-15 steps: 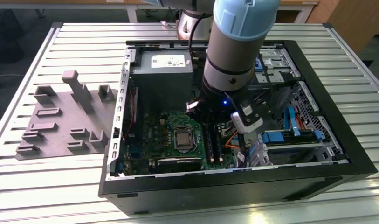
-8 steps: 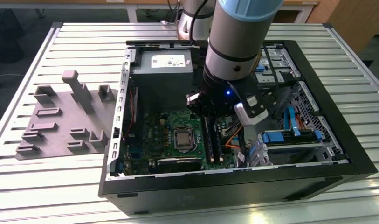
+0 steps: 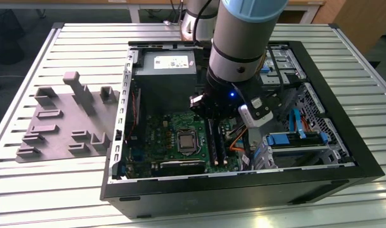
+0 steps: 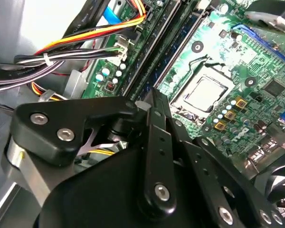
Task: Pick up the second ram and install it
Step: 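Press down the second ram until it locks into place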
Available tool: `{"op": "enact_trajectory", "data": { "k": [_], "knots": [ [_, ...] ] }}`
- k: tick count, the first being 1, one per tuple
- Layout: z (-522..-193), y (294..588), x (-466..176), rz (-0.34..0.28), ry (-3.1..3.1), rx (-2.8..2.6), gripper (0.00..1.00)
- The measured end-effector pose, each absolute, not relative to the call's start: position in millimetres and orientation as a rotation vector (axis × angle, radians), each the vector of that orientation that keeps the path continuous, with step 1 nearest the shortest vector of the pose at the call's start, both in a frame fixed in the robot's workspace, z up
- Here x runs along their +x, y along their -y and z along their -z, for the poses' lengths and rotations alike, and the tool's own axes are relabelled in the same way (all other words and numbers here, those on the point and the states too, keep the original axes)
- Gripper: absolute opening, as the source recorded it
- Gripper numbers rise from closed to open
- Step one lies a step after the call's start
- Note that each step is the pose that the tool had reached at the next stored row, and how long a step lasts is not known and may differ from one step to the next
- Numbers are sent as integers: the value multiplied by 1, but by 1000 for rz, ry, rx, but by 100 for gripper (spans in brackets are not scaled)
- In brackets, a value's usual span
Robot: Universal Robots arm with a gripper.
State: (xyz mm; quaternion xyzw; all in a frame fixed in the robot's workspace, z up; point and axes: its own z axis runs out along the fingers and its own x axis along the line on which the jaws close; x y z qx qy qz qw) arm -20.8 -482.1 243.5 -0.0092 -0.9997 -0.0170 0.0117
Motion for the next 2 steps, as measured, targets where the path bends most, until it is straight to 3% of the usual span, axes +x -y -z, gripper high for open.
{"op": "enact_trajectory", "data": {
  "k": [2],
  "knots": [
    [-243, 482, -21, 53, 3118, -29, 11]
  ]
}}
